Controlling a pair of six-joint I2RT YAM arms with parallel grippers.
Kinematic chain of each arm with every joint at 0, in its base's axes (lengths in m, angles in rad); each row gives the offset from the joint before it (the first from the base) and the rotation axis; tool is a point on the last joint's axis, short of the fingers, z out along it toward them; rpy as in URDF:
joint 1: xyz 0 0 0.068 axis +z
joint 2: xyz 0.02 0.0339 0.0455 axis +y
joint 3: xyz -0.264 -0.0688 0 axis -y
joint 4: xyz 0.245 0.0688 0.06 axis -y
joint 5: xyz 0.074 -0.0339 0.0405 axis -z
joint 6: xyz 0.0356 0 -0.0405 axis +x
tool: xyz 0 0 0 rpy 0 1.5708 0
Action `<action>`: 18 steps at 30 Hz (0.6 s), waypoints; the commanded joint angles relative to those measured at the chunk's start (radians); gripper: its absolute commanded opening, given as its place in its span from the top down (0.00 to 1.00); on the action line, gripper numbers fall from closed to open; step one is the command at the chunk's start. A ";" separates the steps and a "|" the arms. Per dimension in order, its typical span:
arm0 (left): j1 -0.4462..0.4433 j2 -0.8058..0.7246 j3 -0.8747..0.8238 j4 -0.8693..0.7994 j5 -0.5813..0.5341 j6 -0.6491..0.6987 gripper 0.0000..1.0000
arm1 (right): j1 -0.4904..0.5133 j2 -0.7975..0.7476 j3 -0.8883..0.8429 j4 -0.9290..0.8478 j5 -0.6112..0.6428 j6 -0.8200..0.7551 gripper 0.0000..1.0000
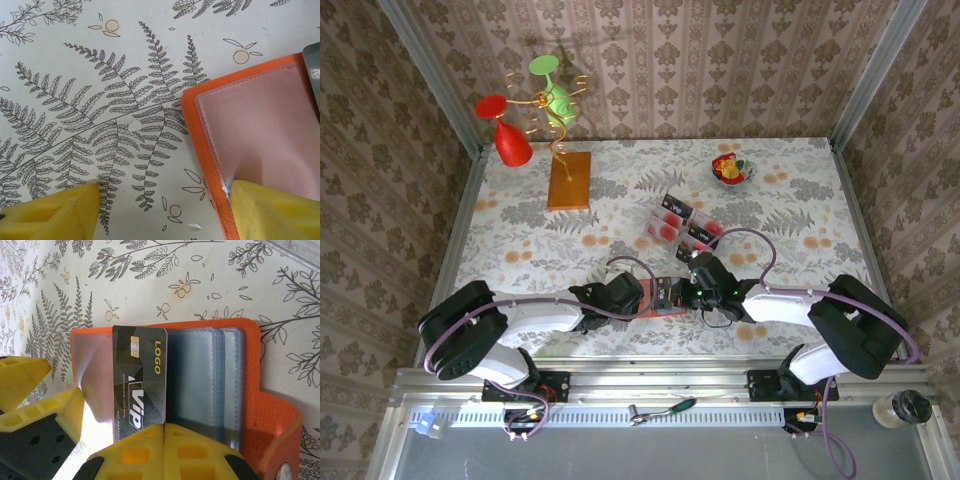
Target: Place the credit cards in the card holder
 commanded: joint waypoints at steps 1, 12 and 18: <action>-0.001 0.004 -0.001 -0.033 -0.015 0.005 0.30 | 0.003 0.013 0.001 0.020 -0.011 0.004 1.00; 0.001 0.008 0.002 -0.033 -0.015 0.007 0.30 | 0.022 0.020 -0.006 0.027 -0.019 0.008 1.00; 0.001 0.010 0.005 -0.033 -0.015 0.009 0.30 | 0.024 0.005 -0.030 0.027 -0.013 0.012 1.00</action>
